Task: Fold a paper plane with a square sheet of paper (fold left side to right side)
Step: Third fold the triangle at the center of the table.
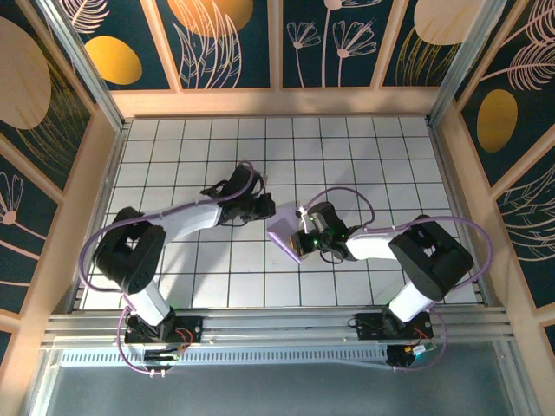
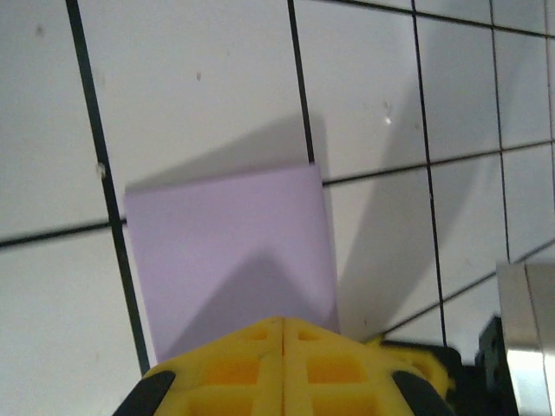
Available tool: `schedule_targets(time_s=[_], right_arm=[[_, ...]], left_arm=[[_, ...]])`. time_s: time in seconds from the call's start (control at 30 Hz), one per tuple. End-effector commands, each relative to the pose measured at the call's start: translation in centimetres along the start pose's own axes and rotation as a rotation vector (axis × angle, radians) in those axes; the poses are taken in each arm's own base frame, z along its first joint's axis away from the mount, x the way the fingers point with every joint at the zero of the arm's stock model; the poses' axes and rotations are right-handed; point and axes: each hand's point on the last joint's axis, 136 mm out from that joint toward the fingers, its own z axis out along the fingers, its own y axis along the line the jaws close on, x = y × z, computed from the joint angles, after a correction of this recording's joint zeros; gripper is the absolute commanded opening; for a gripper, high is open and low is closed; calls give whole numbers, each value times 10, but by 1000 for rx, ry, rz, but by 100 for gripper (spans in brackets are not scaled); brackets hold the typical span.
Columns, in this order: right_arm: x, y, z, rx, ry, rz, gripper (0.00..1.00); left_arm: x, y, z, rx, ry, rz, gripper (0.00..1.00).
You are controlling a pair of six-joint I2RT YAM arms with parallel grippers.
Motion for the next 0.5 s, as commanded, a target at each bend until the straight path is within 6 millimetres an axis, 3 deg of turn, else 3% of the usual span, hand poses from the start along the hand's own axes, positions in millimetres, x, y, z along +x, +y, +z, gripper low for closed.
schedule_targets(time_s=[0.0, 0.23, 0.37, 0.47], right_arm=[[35, -18, 6, 55, 117, 50, 0], [37, -20, 6, 62, 121, 49, 0], [36, -20, 6, 62, 121, 51, 0], [36, -20, 6, 64, 122, 51, 0]], left_arm=[[20, -19, -2, 142, 16, -29, 6], [46, -39, 12, 241, 82, -55, 6], [53, -38, 20, 230, 100, -65, 6], [62, -27, 33, 195, 131, -82, 5]])
